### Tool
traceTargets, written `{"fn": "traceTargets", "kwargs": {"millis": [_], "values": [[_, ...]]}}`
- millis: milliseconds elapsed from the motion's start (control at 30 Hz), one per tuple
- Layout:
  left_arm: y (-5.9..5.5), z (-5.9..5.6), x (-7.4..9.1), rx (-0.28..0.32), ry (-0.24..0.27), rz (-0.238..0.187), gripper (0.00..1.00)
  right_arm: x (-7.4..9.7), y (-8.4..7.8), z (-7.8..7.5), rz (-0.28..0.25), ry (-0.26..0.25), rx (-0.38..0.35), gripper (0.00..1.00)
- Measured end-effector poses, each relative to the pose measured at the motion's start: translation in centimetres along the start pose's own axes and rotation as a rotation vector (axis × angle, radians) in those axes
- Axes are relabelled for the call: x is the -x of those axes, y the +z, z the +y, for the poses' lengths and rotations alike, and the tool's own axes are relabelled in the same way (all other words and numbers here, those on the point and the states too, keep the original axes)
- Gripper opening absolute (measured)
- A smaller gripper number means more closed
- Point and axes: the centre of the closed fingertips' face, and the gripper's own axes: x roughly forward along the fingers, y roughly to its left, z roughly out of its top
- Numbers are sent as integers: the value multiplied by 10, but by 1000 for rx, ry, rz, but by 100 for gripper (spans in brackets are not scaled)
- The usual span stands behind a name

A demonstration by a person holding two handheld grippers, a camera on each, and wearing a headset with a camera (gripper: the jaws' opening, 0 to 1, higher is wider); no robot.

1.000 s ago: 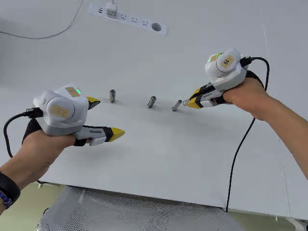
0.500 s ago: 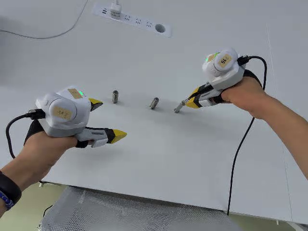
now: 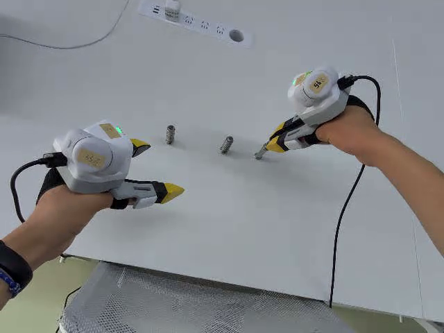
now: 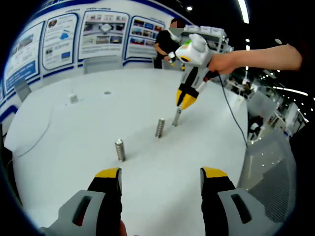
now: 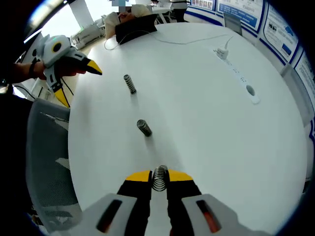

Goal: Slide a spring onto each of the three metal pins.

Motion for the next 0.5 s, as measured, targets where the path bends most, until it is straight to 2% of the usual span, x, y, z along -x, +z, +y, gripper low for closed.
{"fn": "traceTargets", "kwargs": {"millis": [500], "values": [[0,2,1,4,4,0,66,-1,6,13,19,-7,43,13]]}}
